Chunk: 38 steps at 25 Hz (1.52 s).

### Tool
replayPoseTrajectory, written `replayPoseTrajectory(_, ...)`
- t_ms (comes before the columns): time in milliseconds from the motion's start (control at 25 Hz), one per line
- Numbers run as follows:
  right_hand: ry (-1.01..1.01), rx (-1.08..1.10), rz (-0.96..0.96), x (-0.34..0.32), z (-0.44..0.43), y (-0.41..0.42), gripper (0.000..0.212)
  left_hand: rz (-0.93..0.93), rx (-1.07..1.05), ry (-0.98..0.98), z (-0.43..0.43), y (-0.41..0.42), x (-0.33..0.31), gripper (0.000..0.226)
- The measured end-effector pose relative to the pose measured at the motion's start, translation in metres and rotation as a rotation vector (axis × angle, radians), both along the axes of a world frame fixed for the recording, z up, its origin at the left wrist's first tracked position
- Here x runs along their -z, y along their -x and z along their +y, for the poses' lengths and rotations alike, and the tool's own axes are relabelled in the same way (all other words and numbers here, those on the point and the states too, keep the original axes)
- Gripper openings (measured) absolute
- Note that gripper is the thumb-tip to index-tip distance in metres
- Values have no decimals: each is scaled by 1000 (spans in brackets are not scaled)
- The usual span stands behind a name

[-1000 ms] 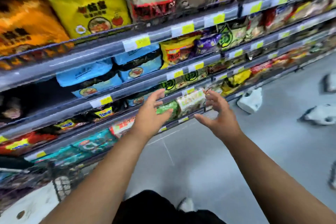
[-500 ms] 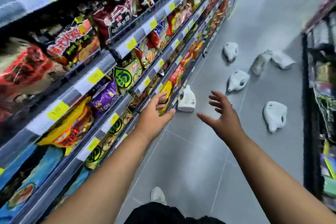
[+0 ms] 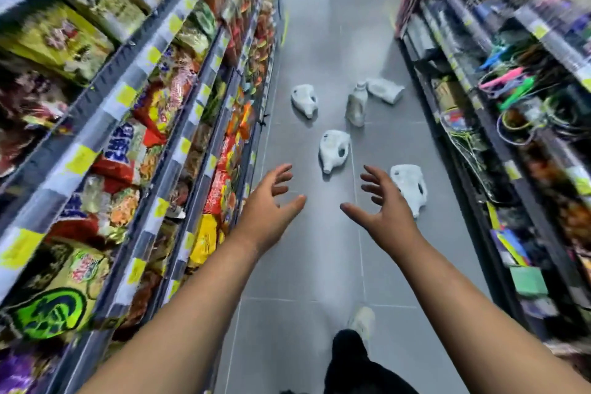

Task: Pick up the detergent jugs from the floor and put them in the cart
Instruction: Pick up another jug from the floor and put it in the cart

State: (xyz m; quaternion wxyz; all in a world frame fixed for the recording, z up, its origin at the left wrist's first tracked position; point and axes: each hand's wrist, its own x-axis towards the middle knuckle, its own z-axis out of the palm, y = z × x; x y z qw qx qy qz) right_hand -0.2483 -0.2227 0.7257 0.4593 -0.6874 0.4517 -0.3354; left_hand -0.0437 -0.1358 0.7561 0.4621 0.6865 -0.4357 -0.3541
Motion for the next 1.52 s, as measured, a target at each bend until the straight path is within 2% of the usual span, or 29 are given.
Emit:
replayPoseTrajectory(360,-22,36,0,0,-203,17,72,-13,33,-80,-198,23,2,69)
replayPoseTrajectory(560,-66,63,24,16,-292,-4,74,1,33,-118,-294,-6,15,68)
replayPoseTrajectory(800,-114,141,77,38,-410,-51,73,-6,137,-206,-435,-64,40,73)
replayPoseTrajectory(960,-183,193,92,59,-488,-94,71,-73,241,-284,-524,-108,64,77)
replayPoseTrajectory(1200,-285,191,78,97,-594,-140,70,-126,262,-412,-626,-145,98,80)
replayPoseTrajectory(1520,-399,122,136,173,-743,-171,79,-100,170,-496,-768,-166,172,79)
